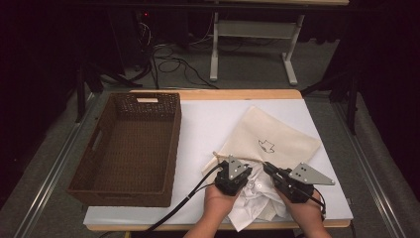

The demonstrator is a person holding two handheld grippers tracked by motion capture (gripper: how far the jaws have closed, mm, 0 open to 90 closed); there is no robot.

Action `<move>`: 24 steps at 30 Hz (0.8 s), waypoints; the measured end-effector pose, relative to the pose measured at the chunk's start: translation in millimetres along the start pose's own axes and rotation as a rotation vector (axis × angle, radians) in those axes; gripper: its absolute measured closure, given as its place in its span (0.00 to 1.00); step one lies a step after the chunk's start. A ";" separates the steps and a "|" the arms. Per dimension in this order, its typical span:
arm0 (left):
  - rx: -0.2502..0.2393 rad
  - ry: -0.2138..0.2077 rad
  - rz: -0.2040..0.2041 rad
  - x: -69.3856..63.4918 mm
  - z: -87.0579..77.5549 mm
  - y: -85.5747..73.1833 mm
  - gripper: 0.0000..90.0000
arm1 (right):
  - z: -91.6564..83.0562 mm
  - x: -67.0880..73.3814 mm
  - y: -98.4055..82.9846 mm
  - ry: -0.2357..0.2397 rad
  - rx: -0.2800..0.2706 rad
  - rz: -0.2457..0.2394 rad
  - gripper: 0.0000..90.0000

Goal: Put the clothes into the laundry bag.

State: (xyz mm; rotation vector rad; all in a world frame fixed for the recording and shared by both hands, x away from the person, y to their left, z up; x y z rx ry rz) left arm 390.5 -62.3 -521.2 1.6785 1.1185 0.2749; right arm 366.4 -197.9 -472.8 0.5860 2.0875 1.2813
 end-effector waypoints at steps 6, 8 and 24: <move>-0.064 -0.013 0.004 -1.1 -41.9 -1.9 0.35 | -0.6 -0.2 -1.4 0.001 0.002 0.010 0.98; 0.002 -0.050 0.030 -7.7 -53.8 -17.1 0.19 | 0.0 0.3 -0.9 -0.006 0.002 -0.002 0.98; 0.153 0.063 0.133 0.0 -36.5 -51.8 0.79 | 1.7 4.2 -2.4 0.005 0.009 0.009 0.98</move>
Point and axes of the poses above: each handheld gripper's, and its own axes: z roughly forward along the jaws, y roughly out of its top, x roughly to its left, the point moved 6 cm from there along z, roughly forward along the jaws, and after that the axes turned 13 degrees about -z, right-handed, at the moved point
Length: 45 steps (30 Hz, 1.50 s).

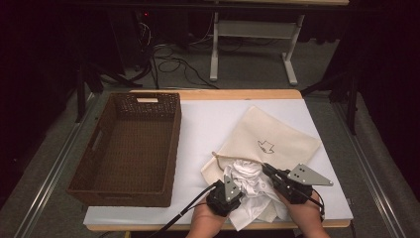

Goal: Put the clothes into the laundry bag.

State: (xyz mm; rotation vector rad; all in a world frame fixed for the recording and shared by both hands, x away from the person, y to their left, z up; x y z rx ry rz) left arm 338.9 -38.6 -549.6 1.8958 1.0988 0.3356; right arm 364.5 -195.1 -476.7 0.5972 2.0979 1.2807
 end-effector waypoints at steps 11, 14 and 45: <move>-0.075 0.005 -0.045 18.8 -51.7 4.2 0.87 | 1.6 19.1 10.2 0.045 -0.017 -0.038 0.98; -0.084 0.006 -0.033 17.0 -53.0 6.3 0.87 | 3.0 21.0 10.7 0.042 -0.012 -0.037 0.98; -0.100 0.019 -0.108 18.0 5.4 31.4 0.53 | -5.1 10.4 10.2 0.031 -0.037 -0.011 0.98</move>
Point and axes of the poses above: each handheld gripper's, and its own axes: z roughly forward along the jaws, y roughly out of its top, x roughly to its left, the point moved 6 cm from there along z, roughly forward along the jaws, and after that the axes turned 13 degrees about -z, right-handed, at the moved point
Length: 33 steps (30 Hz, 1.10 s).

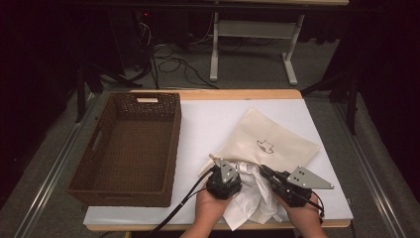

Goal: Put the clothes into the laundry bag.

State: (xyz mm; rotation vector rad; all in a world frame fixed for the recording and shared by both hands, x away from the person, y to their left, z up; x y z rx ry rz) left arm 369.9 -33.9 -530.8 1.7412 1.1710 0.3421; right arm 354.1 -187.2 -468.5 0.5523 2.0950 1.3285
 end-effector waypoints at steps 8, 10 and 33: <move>0.027 -0.131 -0.012 -17.3 -42.9 -34.2 0.25 | 2.5 1.2 0.1 -0.001 0.001 -0.010 0.98; 0.036 -0.126 -0.003 -20.6 -43.7 -37.6 0.19 | 1.9 1.7 -0.1 -0.007 0.013 -0.004 0.98; 0.057 -0.068 0.046 -13.7 -43.3 -49.5 0.86 | 3.4 1.3 -1.9 -0.006 0.011 -0.008 0.98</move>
Point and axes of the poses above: each handheld gripper's, and its own axes: z roughly forward along the jaws, y roughly out of its top, x roughly to its left, the point moved 6 cm from there along z, roughly forward along the jaws, and after that the axes turned 13 degrees about -z, right-handed, at the moved point
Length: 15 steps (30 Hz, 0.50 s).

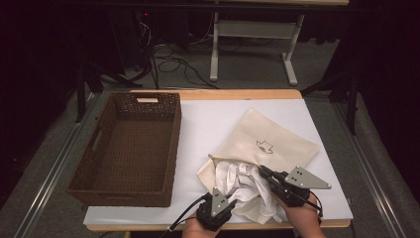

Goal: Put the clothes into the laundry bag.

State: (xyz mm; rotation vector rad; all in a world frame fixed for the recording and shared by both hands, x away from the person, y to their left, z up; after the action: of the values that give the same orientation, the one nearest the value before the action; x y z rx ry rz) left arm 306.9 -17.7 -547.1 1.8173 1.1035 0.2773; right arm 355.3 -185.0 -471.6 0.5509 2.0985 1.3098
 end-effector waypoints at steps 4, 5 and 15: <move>-0.042 0.006 -0.024 2.6 0.5 12.8 0.87 | 0.7 0.4 -0.1 0.002 0.000 0.000 0.98; -0.049 0.003 -0.031 2.8 1.8 16.3 0.87 | 1.0 1.1 -0.3 0.001 0.004 0.001 0.98; -0.056 0.013 -0.014 -4.3 29.1 31.0 0.87 | 1.1 0.9 -0.5 0.003 0.002 -0.002 0.98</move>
State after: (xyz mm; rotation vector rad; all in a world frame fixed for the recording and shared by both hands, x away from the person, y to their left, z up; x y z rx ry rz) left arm 339.4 -43.0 -535.8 1.7596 1.1070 0.3093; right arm 355.4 -184.0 -472.7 0.5477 2.1018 1.3084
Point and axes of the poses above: each handheld gripper's, and its own axes: z roughly forward along the jaws, y roughly out of its top, x roughly to its left, the point moved 6 cm from there along z, roughly forward along the jaws, and after that the axes turned 13 degrees about -z, right-handed, at the moved point
